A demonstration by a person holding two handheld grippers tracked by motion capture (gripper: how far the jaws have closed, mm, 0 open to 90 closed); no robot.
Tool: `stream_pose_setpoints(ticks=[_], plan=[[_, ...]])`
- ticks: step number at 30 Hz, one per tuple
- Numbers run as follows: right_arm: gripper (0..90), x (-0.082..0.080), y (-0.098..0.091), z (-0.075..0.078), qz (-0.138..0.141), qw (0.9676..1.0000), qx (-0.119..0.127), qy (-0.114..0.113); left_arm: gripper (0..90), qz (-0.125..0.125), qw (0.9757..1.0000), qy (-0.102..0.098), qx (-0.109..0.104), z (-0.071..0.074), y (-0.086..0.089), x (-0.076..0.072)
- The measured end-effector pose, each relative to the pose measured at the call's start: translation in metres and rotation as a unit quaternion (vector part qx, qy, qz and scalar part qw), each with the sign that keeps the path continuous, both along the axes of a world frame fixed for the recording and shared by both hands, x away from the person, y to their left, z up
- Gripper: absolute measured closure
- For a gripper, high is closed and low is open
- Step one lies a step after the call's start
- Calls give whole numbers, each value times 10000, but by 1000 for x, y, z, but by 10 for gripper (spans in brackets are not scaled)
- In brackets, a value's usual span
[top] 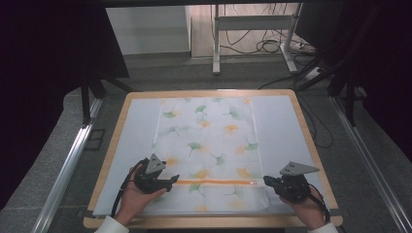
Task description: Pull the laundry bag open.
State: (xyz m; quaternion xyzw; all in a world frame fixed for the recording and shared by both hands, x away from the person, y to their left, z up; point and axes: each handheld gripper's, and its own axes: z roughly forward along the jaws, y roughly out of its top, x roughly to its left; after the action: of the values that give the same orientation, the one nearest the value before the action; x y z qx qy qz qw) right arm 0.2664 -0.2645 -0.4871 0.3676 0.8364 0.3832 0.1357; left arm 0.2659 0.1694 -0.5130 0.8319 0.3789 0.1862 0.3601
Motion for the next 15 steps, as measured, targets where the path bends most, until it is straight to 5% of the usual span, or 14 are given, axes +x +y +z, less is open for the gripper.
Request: stream_pose_setpoints(ticks=[9,15], plan=[[881,-6,-3,-1,-36,10000,13,48,301,-238,9997,1,-37,6,-21,-1],[881,-16,-6,-3,-123,9999,-9,94,284,-646,9979,27,-109,11,-54,2]])
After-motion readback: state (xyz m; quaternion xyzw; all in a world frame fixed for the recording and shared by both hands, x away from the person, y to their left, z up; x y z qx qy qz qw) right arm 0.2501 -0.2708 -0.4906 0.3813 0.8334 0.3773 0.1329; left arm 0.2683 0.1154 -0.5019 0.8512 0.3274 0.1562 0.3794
